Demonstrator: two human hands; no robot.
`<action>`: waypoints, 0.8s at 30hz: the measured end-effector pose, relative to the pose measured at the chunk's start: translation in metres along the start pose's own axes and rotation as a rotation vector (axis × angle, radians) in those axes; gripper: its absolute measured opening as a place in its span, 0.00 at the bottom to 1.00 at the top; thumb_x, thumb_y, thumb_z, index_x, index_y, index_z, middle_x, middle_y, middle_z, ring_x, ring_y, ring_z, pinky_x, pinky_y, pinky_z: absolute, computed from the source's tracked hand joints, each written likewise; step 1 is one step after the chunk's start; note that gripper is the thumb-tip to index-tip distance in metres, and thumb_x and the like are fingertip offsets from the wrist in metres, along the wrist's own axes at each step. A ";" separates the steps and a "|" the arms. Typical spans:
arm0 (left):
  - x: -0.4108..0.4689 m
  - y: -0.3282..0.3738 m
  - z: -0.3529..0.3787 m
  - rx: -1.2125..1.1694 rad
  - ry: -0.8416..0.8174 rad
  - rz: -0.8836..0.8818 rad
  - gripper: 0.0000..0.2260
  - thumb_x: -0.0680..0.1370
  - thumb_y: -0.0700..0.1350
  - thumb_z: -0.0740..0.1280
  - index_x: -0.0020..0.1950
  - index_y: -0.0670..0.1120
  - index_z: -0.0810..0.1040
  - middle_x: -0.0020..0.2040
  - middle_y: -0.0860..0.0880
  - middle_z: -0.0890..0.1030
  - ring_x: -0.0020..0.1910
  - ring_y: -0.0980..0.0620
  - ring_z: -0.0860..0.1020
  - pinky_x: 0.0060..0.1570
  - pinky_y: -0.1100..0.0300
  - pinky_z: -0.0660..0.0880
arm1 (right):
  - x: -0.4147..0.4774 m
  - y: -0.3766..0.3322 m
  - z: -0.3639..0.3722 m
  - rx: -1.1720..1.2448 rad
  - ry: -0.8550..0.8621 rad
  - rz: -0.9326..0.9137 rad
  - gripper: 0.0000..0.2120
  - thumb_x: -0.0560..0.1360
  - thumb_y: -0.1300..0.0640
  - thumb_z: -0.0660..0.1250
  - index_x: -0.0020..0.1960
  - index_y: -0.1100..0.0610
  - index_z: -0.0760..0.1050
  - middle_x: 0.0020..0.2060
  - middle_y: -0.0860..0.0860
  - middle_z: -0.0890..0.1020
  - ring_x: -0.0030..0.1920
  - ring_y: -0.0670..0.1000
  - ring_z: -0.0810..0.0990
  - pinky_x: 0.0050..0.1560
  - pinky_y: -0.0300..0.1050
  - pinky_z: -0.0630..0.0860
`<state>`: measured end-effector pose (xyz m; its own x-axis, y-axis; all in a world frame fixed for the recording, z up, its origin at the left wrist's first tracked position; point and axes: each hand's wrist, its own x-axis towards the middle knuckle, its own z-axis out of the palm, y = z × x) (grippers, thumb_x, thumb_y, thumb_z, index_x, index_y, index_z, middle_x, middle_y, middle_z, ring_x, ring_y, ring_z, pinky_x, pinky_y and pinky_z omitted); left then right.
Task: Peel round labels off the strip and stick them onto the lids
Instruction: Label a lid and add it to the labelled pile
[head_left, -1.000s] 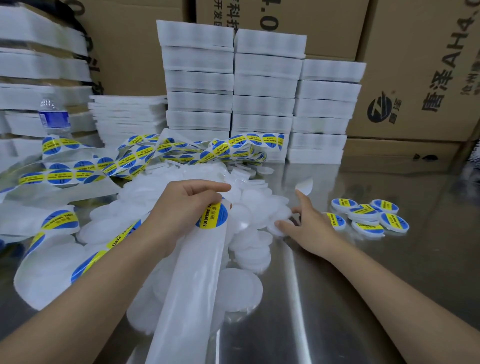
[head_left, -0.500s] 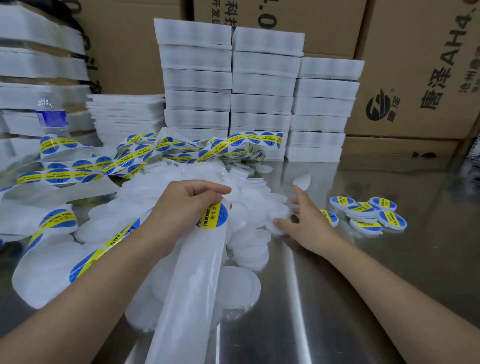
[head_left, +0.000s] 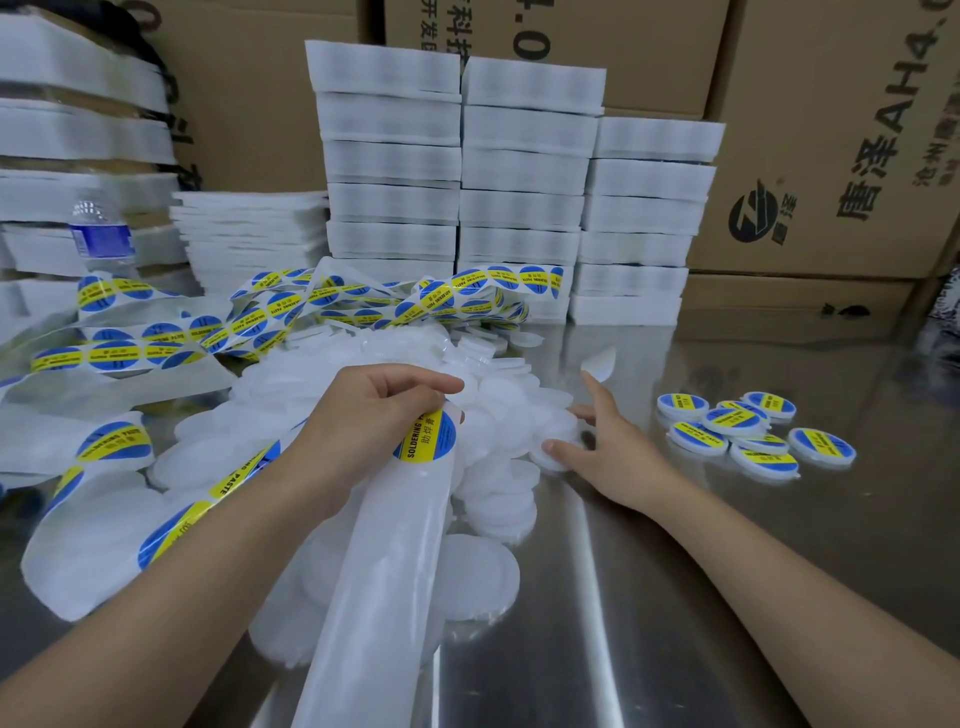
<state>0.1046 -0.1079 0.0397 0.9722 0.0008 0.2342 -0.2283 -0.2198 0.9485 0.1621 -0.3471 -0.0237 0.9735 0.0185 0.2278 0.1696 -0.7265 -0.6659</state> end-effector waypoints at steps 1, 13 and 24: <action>0.000 0.000 0.000 -0.004 -0.001 0.004 0.17 0.75 0.38 0.67 0.35 0.57 0.85 0.39 0.53 0.85 0.42 0.51 0.80 0.46 0.60 0.75 | 0.001 0.000 0.000 0.011 0.027 -0.010 0.44 0.72 0.49 0.71 0.76 0.47 0.45 0.63 0.47 0.74 0.61 0.51 0.73 0.59 0.42 0.67; -0.002 0.000 0.000 -0.169 -0.139 0.004 0.12 0.78 0.35 0.63 0.50 0.50 0.83 0.41 0.42 0.86 0.40 0.48 0.85 0.43 0.60 0.81 | -0.005 -0.018 -0.015 0.001 0.354 -0.050 0.43 0.65 0.49 0.72 0.74 0.50 0.54 0.47 0.46 0.71 0.55 0.52 0.71 0.56 0.47 0.69; -0.004 -0.001 -0.001 -0.058 -0.333 -0.173 0.10 0.79 0.45 0.63 0.44 0.50 0.84 0.43 0.45 0.86 0.41 0.51 0.85 0.33 0.64 0.79 | -0.028 -0.052 -0.003 0.219 0.405 -0.383 0.40 0.66 0.54 0.76 0.71 0.46 0.58 0.49 0.35 0.73 0.53 0.48 0.72 0.54 0.35 0.66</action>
<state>0.1008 -0.1072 0.0381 0.9582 -0.2859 -0.0035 -0.0527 -0.1886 0.9806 0.1259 -0.3121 0.0066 0.7082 -0.0428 0.7047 0.5667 -0.5608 -0.6036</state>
